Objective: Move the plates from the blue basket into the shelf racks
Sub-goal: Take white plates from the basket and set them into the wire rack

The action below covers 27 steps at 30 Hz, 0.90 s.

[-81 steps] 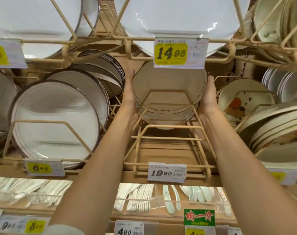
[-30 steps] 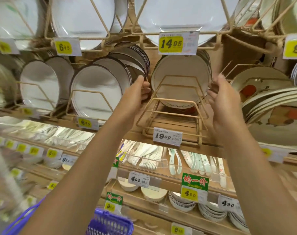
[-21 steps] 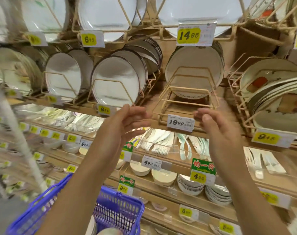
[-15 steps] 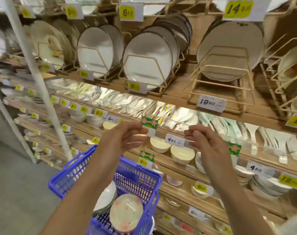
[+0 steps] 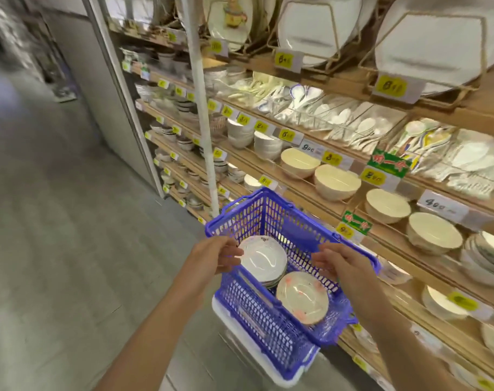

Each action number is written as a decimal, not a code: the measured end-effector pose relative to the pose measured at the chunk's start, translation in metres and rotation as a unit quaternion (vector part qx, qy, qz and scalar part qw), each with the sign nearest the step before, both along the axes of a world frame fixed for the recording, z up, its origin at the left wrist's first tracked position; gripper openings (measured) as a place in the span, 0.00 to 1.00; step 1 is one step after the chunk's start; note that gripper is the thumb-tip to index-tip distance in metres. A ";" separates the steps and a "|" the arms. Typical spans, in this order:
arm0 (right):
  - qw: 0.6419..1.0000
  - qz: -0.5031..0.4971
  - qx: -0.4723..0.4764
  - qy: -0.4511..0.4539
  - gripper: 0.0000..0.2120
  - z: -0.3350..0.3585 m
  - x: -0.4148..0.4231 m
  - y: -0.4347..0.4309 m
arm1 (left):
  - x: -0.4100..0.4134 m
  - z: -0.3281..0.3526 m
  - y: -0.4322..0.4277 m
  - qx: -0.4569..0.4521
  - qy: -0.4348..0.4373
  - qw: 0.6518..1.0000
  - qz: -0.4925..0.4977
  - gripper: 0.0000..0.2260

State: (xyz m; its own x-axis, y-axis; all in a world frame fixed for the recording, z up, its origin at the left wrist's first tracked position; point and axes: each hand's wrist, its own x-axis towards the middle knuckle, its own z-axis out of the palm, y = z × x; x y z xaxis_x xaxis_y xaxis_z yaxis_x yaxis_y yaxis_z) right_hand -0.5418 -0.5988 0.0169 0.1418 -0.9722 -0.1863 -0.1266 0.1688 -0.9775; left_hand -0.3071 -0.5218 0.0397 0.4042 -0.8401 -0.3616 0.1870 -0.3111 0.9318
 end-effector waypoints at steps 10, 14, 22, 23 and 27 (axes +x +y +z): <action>0.988 0.018 0.151 0.041 0.08 -0.094 0.063 -0.073 | 0.055 -0.059 -0.074 0.118 -0.055 0.990 -0.048 0.10; 0.978 0.028 0.201 0.056 0.09 -0.128 0.084 -0.104 | 0.072 -0.069 -0.113 0.157 -0.086 0.980 -0.085 0.09; 0.946 -0.025 0.314 0.079 0.11 -0.167 0.093 -0.136 | 0.090 -0.105 -0.191 0.224 -0.113 0.956 -0.154 0.09; 0.940 -0.038 0.330 0.080 0.12 -0.174 0.093 -0.139 | 0.090 -0.113 -0.202 0.237 -0.112 0.951 -0.164 0.09; 0.921 -0.060 0.371 0.106 0.10 -0.199 0.099 -0.150 | 0.088 -0.154 -0.241 0.281 -0.146 0.929 -0.191 0.10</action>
State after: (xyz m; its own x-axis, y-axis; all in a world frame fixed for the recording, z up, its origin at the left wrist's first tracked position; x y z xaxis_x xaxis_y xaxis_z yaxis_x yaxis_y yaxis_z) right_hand -0.4426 -0.7486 -0.1825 -0.0747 -0.5729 -0.8162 -0.2373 0.8052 -0.5434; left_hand -0.2188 -0.7626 -0.1141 0.2647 -0.6545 -0.7082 -0.2718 -0.7553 0.5964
